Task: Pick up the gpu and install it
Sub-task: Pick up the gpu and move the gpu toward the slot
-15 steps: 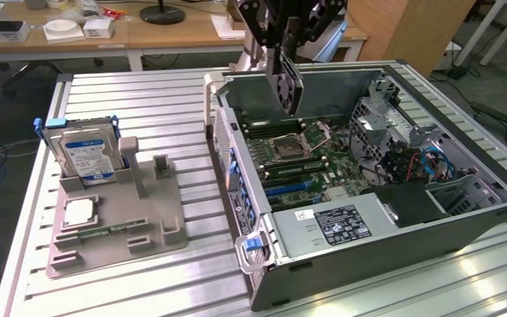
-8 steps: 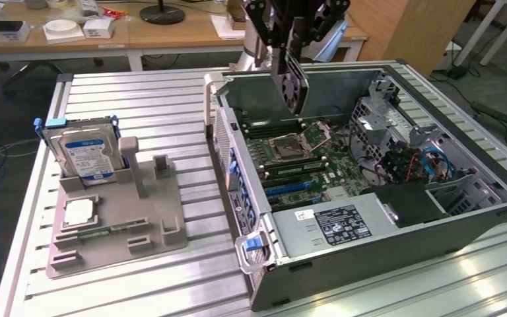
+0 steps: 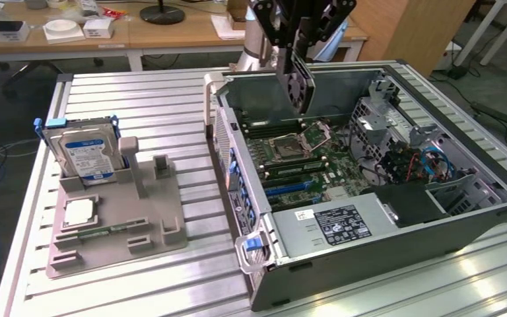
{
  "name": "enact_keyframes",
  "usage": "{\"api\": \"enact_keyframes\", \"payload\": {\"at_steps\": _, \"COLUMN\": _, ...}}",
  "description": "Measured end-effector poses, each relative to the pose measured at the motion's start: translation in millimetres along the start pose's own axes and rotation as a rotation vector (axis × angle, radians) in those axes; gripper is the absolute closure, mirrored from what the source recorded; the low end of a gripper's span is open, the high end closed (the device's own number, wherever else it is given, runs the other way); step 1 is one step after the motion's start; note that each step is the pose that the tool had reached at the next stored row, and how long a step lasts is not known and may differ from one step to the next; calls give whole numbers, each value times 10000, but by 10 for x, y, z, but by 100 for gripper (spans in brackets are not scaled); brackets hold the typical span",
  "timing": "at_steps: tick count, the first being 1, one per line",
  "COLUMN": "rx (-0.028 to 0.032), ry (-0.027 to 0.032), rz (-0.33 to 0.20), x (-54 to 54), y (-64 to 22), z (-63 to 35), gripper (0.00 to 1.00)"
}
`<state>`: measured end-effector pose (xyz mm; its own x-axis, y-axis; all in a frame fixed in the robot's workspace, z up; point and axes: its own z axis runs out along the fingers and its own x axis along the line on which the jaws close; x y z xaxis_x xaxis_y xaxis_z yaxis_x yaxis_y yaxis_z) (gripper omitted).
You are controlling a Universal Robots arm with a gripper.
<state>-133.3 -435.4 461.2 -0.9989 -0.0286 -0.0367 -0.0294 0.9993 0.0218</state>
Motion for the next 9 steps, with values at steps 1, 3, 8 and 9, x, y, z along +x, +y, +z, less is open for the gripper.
{"api": "enact_keyframes", "payload": {"at_steps": 1, "rx": 0, "ry": 0, "rz": -1, "x": -12, "y": 0, "z": 0, "gripper": 74}}
{"api": "enact_keyframes", "payload": {"at_steps": 3, "rx": 0, "ry": 0, "rz": -1, "x": -35, "y": -1, "z": 1, "gripper": 74}}
{"api": "enact_keyframes", "payload": {"at_steps": 8, "rx": 0, "ry": 0, "rz": 0, "x": -99, "y": -3, "z": 5, "gripper": 74}}
{"api": "enact_keyframes", "payload": {"at_steps": 9, "rx": 0, "ry": 0, "rz": 0, "x": -111, "y": -3, "z": 6, "gripper": 74}}
